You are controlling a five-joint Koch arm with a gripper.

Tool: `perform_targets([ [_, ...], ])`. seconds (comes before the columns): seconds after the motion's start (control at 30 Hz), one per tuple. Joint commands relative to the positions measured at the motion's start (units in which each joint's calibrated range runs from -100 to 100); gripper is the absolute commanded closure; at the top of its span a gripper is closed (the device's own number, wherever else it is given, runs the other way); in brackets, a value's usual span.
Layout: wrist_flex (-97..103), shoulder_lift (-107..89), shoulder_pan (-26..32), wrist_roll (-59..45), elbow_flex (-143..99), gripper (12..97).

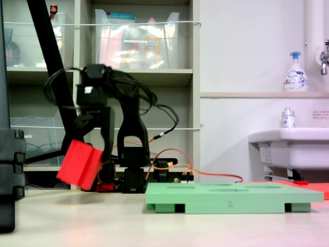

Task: Put the cross columnar block into the corresponding hole

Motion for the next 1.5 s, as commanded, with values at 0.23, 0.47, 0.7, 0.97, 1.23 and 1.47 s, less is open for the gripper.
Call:
perform_targets([
  [0.23,-3.52,-18.14,11.04,10.26,7.29,65.6],
  [0.47,-2.95,-14.37,20.46,19.58,9.38,65.6],
  [0.7,15.64,-4.03,24.47,22.95,11.98,65.6],
  [0.97,29.50,6.72,24.81,22.95,13.57,65.6],
  [1.23,31.24,23.76,25.59,22.95,28.93,65.6],
  [1.47,31.14,28.65,26.28,23.00,31.82,65.6],
])
